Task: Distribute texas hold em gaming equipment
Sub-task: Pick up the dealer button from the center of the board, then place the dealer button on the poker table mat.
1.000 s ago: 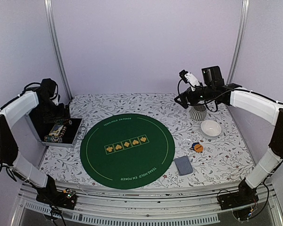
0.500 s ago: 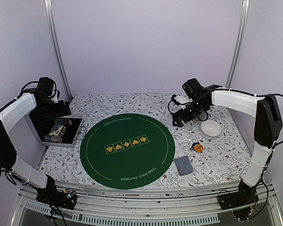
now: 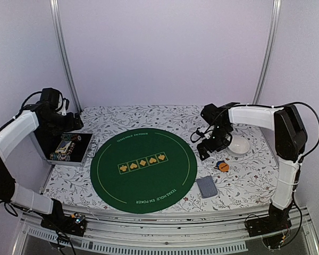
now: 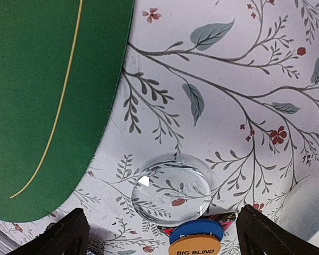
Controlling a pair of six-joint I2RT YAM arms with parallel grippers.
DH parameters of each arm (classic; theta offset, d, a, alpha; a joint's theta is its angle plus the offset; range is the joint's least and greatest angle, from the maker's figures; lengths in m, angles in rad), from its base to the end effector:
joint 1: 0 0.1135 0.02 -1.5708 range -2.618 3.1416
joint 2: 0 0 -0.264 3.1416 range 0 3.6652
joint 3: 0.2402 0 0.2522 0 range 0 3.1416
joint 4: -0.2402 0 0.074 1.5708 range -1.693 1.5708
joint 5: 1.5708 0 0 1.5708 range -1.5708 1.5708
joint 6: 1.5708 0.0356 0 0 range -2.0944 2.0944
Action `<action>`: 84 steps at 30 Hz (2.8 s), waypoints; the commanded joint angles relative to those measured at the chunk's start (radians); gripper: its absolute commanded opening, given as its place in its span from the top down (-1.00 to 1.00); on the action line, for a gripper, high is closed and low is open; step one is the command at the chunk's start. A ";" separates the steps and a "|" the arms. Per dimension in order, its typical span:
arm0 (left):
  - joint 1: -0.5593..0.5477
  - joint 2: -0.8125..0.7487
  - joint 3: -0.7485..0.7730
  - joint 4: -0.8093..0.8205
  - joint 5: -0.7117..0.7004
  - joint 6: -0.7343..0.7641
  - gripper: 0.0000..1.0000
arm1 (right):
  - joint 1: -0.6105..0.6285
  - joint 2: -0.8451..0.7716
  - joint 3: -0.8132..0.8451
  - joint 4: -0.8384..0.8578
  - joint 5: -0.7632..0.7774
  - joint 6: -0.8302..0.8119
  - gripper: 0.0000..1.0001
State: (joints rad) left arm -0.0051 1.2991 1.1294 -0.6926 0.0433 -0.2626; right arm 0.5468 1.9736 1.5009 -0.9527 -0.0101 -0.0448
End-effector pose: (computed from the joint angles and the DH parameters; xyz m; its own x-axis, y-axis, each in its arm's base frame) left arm 0.2720 -0.0029 0.3024 -0.7419 -0.2556 -0.6199 -0.1650 0.9657 -0.2007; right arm 0.3285 0.2004 0.1898 -0.8210 -0.5522 -0.1452 -0.5585 0.8295 0.0035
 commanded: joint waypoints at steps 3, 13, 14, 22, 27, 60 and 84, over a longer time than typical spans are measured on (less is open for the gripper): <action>-0.036 -0.020 -0.011 0.033 0.019 0.012 -0.83 | 0.002 0.062 0.024 -0.061 0.026 0.038 -1.00; -0.056 -0.040 -0.014 0.039 0.014 0.016 -0.83 | 0.012 0.141 0.053 -0.078 0.046 0.039 -0.71; -0.057 -0.041 -0.014 0.039 0.014 0.017 -0.83 | 0.014 0.150 0.059 -0.086 0.055 0.040 -0.64; -0.065 -0.043 -0.010 0.039 0.011 0.023 -0.83 | 0.033 0.157 0.071 -0.120 0.083 0.097 -0.35; -0.070 -0.040 -0.002 0.039 0.015 0.026 -0.83 | 0.036 0.157 0.075 -0.123 0.066 0.099 0.00; -0.084 -0.089 -0.029 0.062 0.052 0.029 -0.83 | 0.274 0.464 0.706 0.061 0.006 0.079 0.27; -0.096 -0.121 -0.048 0.070 0.020 0.040 -0.84 | 0.206 0.484 0.646 -0.089 0.139 0.107 0.21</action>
State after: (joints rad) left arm -0.0891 1.1931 1.0962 -0.6403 0.0689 -0.2356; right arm 0.7635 2.4622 2.1555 -0.9981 0.1066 0.0505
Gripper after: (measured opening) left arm 0.921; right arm 0.580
